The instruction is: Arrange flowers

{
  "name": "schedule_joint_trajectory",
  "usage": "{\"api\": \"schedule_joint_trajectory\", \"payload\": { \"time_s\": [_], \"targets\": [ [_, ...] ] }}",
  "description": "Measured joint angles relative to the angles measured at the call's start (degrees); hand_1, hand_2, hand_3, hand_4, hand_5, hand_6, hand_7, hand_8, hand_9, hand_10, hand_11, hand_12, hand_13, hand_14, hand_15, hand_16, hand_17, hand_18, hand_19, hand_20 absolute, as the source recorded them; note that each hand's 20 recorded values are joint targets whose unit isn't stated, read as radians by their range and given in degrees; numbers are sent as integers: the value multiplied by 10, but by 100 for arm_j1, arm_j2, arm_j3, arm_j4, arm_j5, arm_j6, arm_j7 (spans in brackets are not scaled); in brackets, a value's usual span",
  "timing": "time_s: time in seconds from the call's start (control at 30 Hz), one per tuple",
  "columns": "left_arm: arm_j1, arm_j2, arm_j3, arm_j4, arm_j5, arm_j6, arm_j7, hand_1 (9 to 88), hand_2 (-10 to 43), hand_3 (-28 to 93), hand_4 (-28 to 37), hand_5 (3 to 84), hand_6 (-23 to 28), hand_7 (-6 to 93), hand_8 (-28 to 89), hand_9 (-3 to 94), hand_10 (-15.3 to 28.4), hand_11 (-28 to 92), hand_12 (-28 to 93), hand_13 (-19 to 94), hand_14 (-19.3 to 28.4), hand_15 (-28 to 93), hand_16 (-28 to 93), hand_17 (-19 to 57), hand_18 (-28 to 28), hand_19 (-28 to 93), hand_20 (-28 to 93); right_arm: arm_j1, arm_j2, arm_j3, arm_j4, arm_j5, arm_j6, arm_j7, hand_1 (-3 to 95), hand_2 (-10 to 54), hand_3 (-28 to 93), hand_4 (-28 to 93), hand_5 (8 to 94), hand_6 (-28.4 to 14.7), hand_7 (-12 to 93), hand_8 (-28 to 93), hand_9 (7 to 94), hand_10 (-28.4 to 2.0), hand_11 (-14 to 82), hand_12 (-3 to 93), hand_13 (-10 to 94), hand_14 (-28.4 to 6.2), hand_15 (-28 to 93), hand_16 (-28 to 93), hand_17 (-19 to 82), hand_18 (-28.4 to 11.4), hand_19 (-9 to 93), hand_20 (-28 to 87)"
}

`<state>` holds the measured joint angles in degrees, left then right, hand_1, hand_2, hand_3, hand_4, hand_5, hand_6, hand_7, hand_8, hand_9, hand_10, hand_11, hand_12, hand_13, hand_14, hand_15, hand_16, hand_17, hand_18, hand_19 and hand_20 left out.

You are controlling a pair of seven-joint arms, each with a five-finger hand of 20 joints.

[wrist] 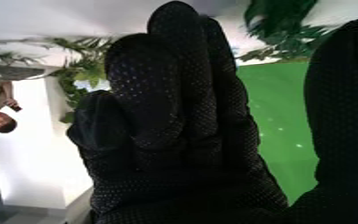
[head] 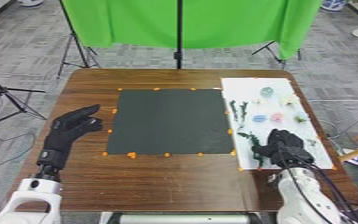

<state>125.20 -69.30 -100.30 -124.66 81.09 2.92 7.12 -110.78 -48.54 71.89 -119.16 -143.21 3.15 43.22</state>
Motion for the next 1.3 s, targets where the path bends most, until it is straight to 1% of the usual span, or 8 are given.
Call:
{"api": "schedule_joint_trajectory", "payload": {
  "time_s": [0.4,0.43,0.47,0.5,0.57,1.1,1.2,1.3],
  "targets": [
    [-4,26,4,0,15,-62,-57,360,13,597,-148,478,55,115,-58,514,152,263,148,447,203,352,-5,113,156,246,252,314,82,-425,-1,62,-79,-16,395,-95,632,-167,779,-47,236,35,854,-148,311,267,876,-40,537,340,573,-153,886,496],
    [-5,31,4,0,16,-66,-65,360,13,598,-148,478,55,115,-58,514,151,263,148,446,203,351,-6,113,156,246,251,350,93,-476,1,61,-88,-16,469,-95,543,-98,785,-42,223,168,860,-144,319,271,887,-32,536,346,588,-147,892,490],
    [-5,36,4,0,18,-70,-71,360,13,598,-147,477,54,115,-58,514,151,263,148,445,203,351,-6,113,156,247,251,388,100,-527,7,60,-99,-14,633,-95,131,197,797,-40,208,214,859,-139,321,314,883,-32,556,361,598,-157,894,474],
    [-6,39,4,0,19,-72,-77,360,13,597,-148,477,54,115,-58,514,151,263,148,445,204,351,-5,112,156,246,251,424,100,-566,13,60,-110,-11,754,-95,-141,362,798,-36,215,248,872,-133,320,318,897,-25,548,353,608,-144,902,475],
    [-6,41,4,0,22,-78,-99,361,14,595,-149,477,55,114,-58,513,150,263,148,444,203,350,-6,111,156,247,250,493,88,-627,39,62,-131,-6,829,-95,-274,478,809,-24,246,263,896,-115,311,367,916,-16,559,363,628,-135,917,480],
    [-6,51,-77,-36,59,-183,-333,358,17,594,-147,475,58,110,-56,508,154,260,147,438,205,345,-6,105,158,251,244,486,-7,-559,65,493,521,-58,846,-95,-283,666,818,-11,343,260,916,-96,387,380,937,-8,633,375,678,-138,932,533],
    [-6,178,-110,-27,18,-177,-340,358,19,593,-148,476,57,111,-55,508,153,260,147,438,205,345,-6,105,158,251,243,491,42,-463,-42,683,836,-77,846,-95,-283,671,817,-12,347,259,915,-97,391,378,937,-6,636,374,679,-137,932,537],
    [-15,464,-155,40,-111,-162,-337,356,21,595,-149,478,57,112,-56,510,154,262,147,441,206,346,-6,105,158,251,243,620,123,-439,-199,874,982,-92,845,-95,-283,673,816,-12,351,258,915,-98,396,375,937,-6,638,372,680,-137,932,539]
  ]
}}
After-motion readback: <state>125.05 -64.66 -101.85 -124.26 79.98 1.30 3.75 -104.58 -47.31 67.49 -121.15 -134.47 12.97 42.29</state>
